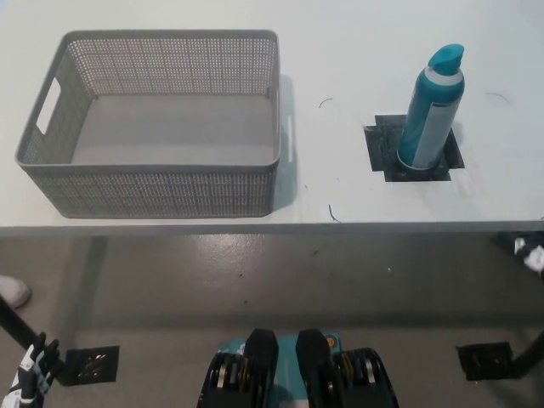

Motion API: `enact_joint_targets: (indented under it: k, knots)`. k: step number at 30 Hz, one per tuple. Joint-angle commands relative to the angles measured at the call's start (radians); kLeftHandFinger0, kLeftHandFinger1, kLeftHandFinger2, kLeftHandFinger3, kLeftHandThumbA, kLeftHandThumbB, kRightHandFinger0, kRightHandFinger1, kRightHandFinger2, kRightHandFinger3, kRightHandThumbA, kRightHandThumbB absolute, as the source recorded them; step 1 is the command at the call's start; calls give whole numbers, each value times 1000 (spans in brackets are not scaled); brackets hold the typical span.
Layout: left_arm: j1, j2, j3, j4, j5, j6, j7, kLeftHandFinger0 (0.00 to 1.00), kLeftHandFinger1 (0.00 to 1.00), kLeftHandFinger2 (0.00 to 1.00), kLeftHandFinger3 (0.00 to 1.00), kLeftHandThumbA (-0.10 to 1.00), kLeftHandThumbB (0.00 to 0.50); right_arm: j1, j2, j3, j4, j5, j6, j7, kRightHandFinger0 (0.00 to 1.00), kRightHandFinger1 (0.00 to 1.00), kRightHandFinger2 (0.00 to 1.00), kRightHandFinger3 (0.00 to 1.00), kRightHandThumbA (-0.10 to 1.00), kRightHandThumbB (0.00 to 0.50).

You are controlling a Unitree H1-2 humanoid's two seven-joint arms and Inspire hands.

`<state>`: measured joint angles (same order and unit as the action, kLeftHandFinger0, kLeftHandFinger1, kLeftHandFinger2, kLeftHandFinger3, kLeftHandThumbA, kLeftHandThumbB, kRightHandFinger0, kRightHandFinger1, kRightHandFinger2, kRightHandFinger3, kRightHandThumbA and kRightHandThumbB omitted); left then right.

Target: Use the right hand to pick up an air purifying spray and put it inside a container

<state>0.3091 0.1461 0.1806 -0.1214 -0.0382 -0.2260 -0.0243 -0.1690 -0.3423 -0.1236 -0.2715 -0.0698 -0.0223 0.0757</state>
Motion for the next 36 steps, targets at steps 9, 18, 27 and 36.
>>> enact_joint_targets:
  k: [9,18,27,36]
  knots:
    - [-8,17,10,-42,-1,-23,3,1000,1000,1000,1000,1000,349,-349,-37,43,54,-64,326,29,1000,1000,1000,1000,759,477]
    - [13,23,11,-52,7,-31,-1,1000,1000,1000,1000,1000,334,-511,-18,71,304,-38,283,33,1000,1000,1000,1000,791,500]
    - [9,16,15,-55,2,-26,6,1000,1000,1000,1000,1000,325,-609,-19,136,519,-56,215,50,1000,1000,1000,1000,1000,500]
    - [14,18,15,-63,1,-24,3,1000,1000,1000,1000,1000,338,-644,-31,179,636,-55,227,77,1000,1000,1000,1000,1000,500]
